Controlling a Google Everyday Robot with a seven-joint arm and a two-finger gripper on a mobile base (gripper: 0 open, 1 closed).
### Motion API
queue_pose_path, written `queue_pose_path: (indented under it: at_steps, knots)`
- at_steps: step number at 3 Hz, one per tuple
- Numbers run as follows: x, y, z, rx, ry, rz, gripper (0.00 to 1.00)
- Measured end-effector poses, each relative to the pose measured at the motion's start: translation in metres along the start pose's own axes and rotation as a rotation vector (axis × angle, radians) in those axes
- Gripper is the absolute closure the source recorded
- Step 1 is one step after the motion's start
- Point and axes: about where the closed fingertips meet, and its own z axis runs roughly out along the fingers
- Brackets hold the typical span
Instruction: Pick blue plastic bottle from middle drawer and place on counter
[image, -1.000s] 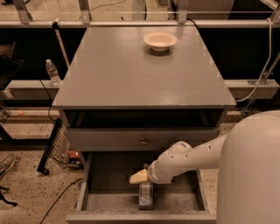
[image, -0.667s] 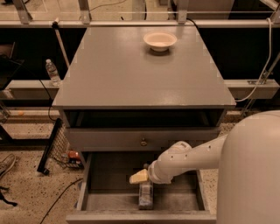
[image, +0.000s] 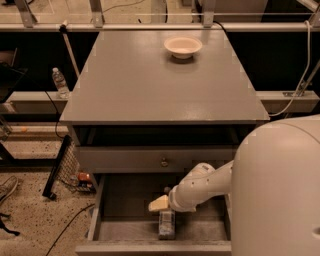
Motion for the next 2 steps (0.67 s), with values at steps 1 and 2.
queue_pose_path:
  at_steps: [1, 2]
  knots:
    - [0.007, 0.003, 0.006, -0.024, 0.003, 0.013, 0.0]
    - [0.016, 0.008, 0.021, -0.066, 0.016, 0.024, 0.0]
